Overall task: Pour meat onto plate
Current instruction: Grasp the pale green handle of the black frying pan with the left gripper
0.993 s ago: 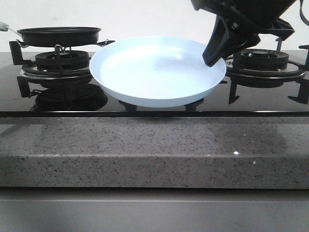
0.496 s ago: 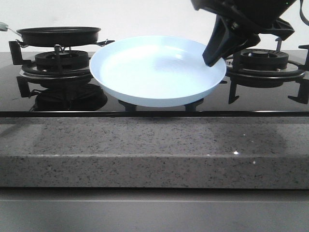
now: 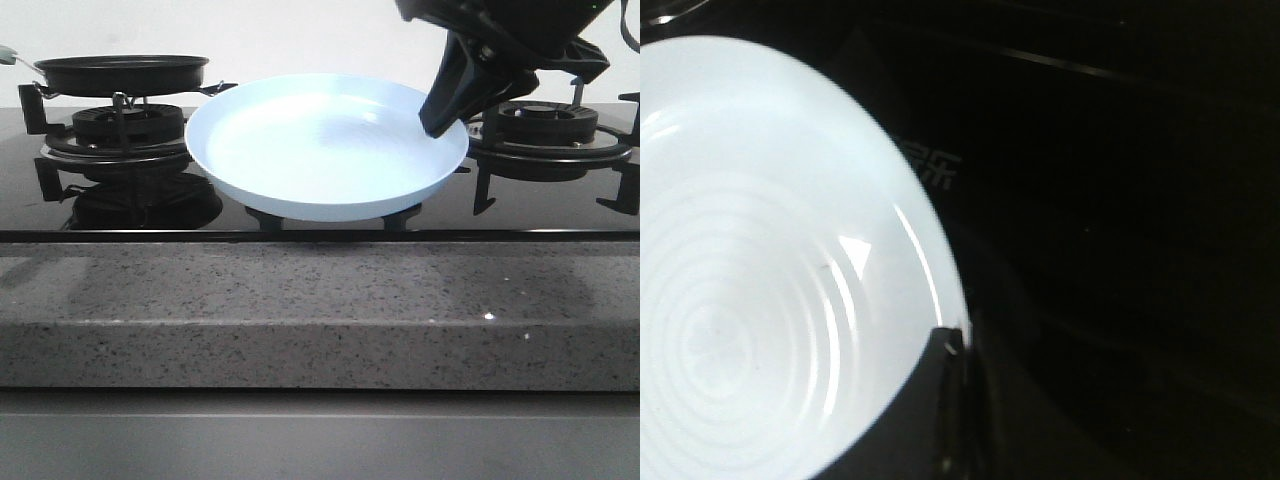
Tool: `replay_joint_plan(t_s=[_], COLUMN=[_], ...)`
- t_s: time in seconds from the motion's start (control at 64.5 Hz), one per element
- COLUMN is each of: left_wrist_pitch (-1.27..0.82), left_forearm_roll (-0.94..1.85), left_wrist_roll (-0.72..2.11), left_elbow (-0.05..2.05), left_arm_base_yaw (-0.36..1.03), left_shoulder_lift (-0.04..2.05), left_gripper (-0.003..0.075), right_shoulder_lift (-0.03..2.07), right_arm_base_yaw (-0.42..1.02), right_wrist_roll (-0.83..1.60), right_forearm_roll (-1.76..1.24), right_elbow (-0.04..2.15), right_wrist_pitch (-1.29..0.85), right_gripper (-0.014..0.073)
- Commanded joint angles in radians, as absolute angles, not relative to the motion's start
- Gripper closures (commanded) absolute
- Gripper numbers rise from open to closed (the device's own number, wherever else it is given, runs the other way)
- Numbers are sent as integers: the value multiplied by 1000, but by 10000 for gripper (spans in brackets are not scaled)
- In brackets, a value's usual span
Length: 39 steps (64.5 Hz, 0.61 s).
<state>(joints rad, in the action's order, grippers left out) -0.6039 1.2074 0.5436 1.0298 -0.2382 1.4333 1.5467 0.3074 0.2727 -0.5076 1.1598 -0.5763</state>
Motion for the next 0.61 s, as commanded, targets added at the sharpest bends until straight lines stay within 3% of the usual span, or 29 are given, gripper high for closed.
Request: replay_joint_plan(t_s=[0.0,0.59], left_wrist_pitch=[-582,-666], left_forearm_roll=[1364,1458], left_wrist_roll=[608,610], left_elbow=[1081,1280], left_arm_base_yaw=[-242,-242], left_shoulder_lift=[1453,1685], left_gripper=[132,132], right_shoulder_lift=[1506,1506], right_arm_base_yaw=[307,307], right_wrist_roll=[283,283], right_forearm_roll=[-525,-525], right_elbow=[1181,1181], right_wrist_pitch=[-535,-535], right_gripper=[662,662])
